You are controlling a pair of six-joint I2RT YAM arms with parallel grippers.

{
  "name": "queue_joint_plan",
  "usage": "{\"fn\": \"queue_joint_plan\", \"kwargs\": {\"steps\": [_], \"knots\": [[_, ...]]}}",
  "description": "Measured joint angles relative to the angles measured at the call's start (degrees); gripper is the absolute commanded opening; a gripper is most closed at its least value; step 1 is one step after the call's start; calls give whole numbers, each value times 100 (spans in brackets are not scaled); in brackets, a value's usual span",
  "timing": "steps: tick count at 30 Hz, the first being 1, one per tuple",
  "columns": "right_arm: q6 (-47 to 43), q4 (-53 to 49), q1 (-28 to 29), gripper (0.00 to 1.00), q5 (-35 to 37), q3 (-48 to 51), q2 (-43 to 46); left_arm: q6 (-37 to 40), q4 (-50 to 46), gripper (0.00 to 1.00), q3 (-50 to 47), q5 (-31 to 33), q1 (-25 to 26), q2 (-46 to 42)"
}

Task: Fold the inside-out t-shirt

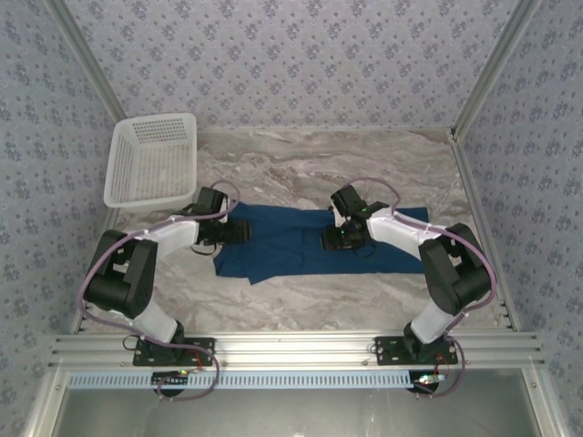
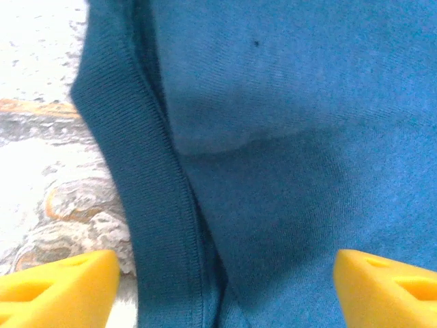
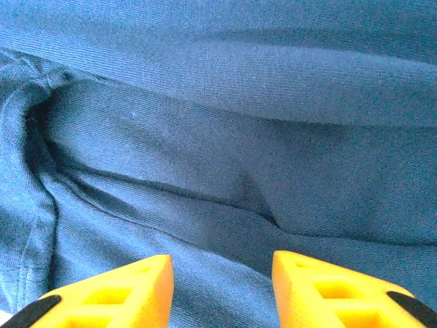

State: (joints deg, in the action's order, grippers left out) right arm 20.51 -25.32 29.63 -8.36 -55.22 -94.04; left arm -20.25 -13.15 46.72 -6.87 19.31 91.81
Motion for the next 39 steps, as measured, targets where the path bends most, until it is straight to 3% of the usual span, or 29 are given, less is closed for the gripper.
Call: {"fn": "queue_joint_plan", "kwargs": {"steps": [8,15,25,33,39], "knots": [[2,2,-22,44,-4,13,0,52,4,58,42,560,262,138],[2,2,-50,44,-2,33,-2,-22,-4,37,214,1040,564,339],[2,0,-79,44,-2,46,-2,-306,531,0,278,610,708,518],[0,-96,-105,44,22,59,11,-417,890,0,39,-26,555,417],[-59,-348,-236,44,146,59,304,-492,72,0,-385,-249,109,-339]]}}
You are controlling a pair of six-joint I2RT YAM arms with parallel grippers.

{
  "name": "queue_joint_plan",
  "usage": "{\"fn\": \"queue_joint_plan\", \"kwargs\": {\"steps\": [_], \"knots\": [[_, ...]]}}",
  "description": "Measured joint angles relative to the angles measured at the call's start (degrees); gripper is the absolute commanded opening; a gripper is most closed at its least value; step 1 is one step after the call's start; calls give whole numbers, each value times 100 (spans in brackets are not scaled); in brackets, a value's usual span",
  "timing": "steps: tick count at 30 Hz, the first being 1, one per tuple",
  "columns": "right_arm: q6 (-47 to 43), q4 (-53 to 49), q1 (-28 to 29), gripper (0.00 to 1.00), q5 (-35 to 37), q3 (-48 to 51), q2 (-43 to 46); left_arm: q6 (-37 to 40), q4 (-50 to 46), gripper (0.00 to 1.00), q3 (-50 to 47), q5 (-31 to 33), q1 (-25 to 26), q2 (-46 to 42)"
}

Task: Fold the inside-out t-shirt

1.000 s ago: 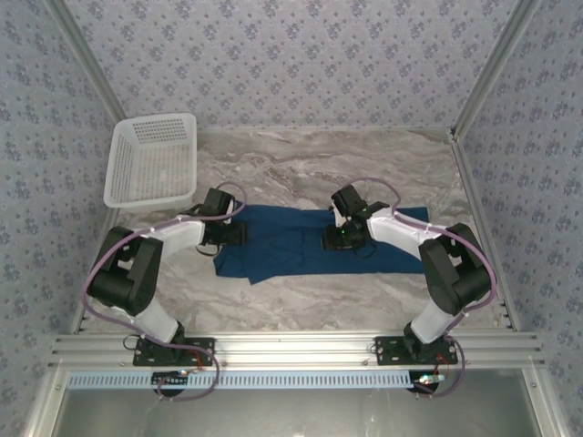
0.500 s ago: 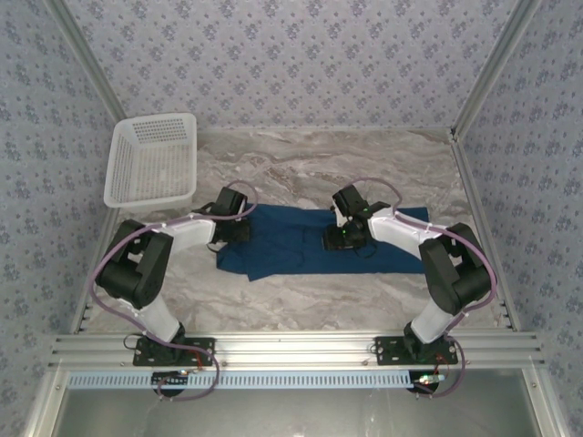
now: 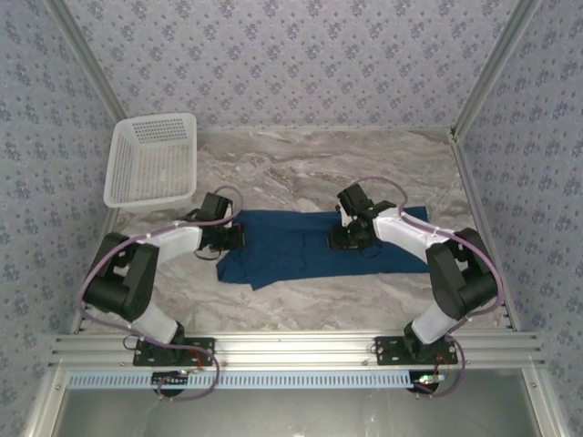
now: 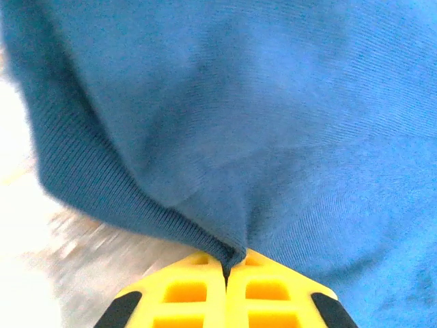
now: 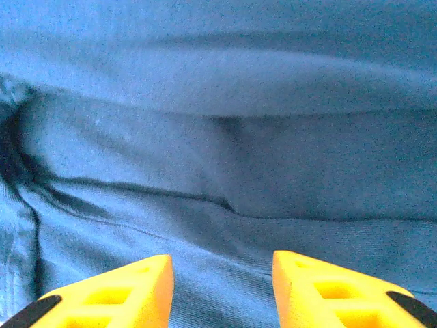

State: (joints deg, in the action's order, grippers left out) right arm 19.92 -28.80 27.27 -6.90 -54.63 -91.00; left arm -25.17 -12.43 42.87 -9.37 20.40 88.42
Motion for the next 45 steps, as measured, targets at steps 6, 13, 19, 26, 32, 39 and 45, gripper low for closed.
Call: {"fn": "queue_joint_plan", "kwargs": {"steps": [6,13,19,26,32,39,45], "knots": [[-160,-232,-225,45,118,-50,214,-140,-881,0,-396,157,-678,-1097],[-293,-326,-396,45,138,-61,273,-299,-1526,0,-442,470,-868,-1690],[-315,-317,-455,46,127,-61,273,-490,-1834,0,-225,463,-437,-1891],[-332,-339,-782,46,105,-203,177,-1010,-2210,0,815,396,645,-1808],[-330,-411,-944,45,101,-302,-214,-1156,-2319,0,1491,208,970,-1615],[-258,-328,-522,45,-59,-249,-396,-1054,-2669,0,1622,122,636,-1556],[-24,-120,-111,44,-201,-208,-590,-822,-2929,0,1392,35,-225,-1884]]}}
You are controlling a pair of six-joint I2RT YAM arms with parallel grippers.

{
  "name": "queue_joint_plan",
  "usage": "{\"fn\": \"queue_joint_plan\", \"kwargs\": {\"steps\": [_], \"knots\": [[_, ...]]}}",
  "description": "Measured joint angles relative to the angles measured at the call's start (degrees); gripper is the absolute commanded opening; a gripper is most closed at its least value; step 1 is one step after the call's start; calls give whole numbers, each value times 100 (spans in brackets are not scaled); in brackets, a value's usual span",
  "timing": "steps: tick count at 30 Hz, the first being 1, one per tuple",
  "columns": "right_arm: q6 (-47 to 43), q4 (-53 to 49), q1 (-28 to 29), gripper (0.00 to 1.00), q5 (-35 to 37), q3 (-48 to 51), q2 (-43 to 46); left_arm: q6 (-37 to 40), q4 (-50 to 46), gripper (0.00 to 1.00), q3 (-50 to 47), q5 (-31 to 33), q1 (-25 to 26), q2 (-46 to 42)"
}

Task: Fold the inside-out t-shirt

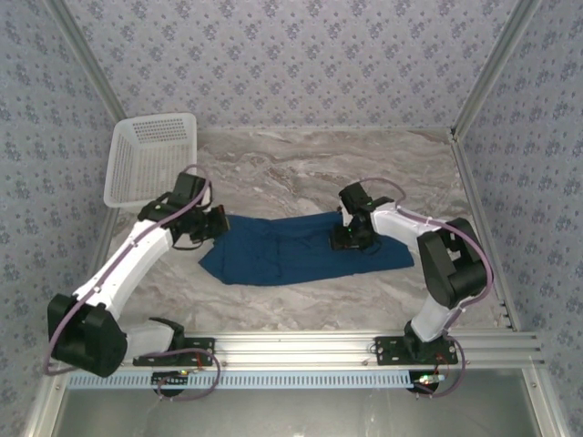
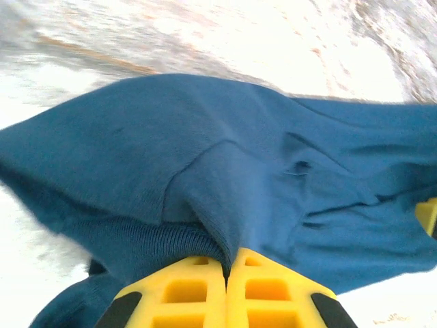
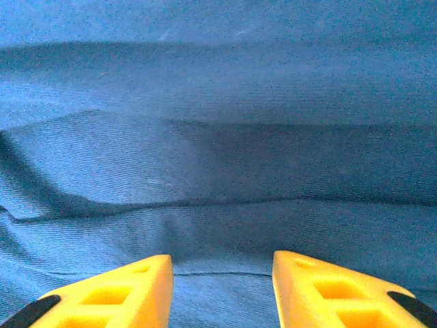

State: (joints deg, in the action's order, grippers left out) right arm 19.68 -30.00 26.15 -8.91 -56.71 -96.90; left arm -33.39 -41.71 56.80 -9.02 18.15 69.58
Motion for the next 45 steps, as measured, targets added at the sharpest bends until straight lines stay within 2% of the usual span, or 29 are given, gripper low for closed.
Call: {"fn": "queue_joint_plan", "kwargs": {"steps": [4,8,16,22,27,33,38,45], "knots": [[160,149,260,45,-44,-50,-151,103,-144,0,-413,-52,-730,-472],[258,203,490,44,-92,-216,-299,140,-164,0,-715,-111,-1093,-654],[282,122,562,45,-98,-385,-426,118,116,0,-1316,-216,-1185,-448],[238,57,525,45,-98,-400,-415,-94,372,0,-1373,-258,-1082,-461],[81,-133,321,46,-70,-398,-210,-476,411,0,-1113,-297,-356,-494],[-160,-369,-282,46,31,-398,444,-1141,560,0,-144,-59,1137,-282],[-304,-551,-1069,47,59,-393,848,-1628,859,0,901,197,2140,658],[-319,-608,-1773,47,57,-140,1106,-1921,1071,0,2535,426,3106,2350]]}}
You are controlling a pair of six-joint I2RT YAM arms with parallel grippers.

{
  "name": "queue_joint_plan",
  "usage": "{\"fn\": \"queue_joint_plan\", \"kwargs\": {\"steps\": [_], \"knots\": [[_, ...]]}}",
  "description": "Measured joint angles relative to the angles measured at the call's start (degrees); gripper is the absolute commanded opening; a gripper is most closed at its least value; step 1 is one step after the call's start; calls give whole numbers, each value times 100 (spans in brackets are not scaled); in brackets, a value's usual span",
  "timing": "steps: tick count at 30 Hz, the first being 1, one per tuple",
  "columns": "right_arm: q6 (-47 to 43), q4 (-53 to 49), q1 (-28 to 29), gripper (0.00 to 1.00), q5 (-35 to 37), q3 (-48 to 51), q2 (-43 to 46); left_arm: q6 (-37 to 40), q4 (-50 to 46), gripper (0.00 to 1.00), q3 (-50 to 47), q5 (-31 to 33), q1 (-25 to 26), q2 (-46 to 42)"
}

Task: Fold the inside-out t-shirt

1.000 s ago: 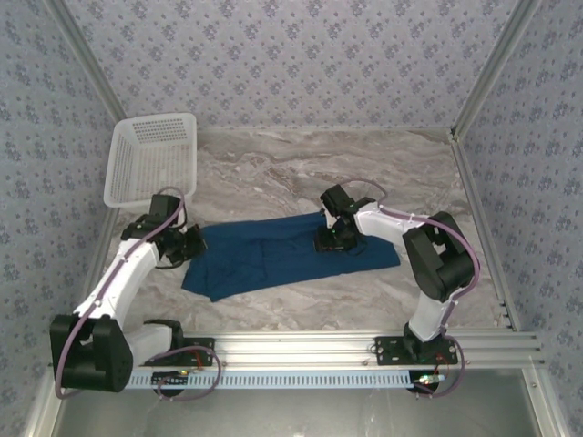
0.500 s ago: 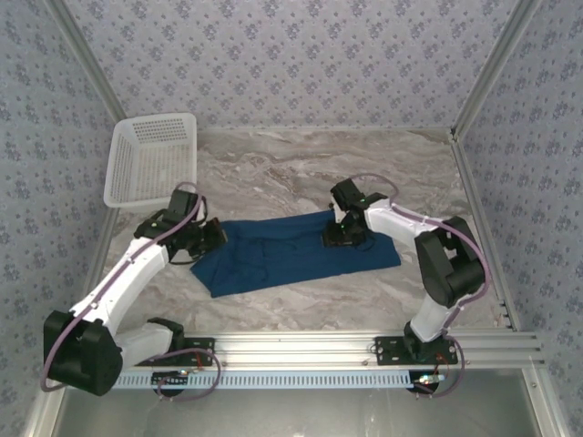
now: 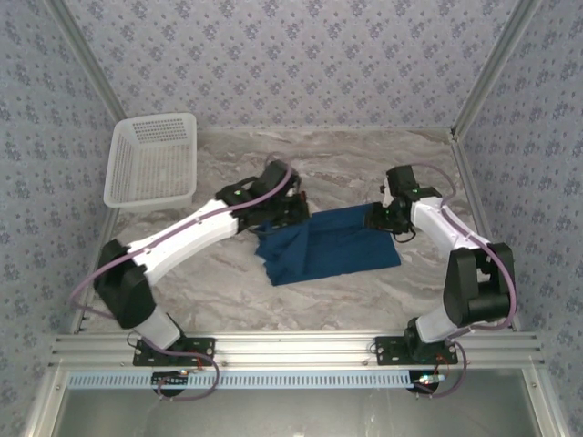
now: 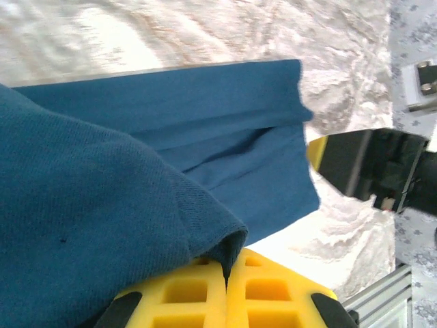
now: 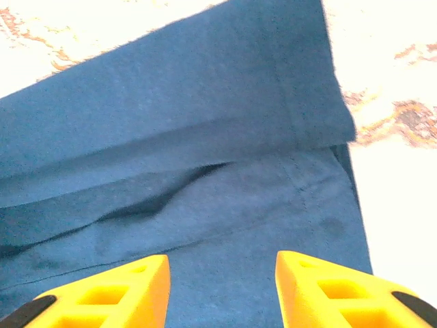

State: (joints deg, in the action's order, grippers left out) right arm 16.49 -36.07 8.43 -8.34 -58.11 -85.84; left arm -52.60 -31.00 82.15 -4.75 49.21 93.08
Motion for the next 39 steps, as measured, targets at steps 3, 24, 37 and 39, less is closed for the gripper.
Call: {"fn": "queue_joint_plan", "kwargs": {"steps": [3,24,37,39], "knots": [[68,39,-166,46,-39,155,170,-4,24,0,695,13,223,678],[514,745,-909,43,-151,1034,-131,63,-210,0,3368,-372,610,2741],[514,1019,-918,42,-278,1086,-439,221,-481,0,4465,-551,640,3237],[514,1062,-914,42,-326,1073,-459,243,-527,0,4562,-612,643,3322]]}}
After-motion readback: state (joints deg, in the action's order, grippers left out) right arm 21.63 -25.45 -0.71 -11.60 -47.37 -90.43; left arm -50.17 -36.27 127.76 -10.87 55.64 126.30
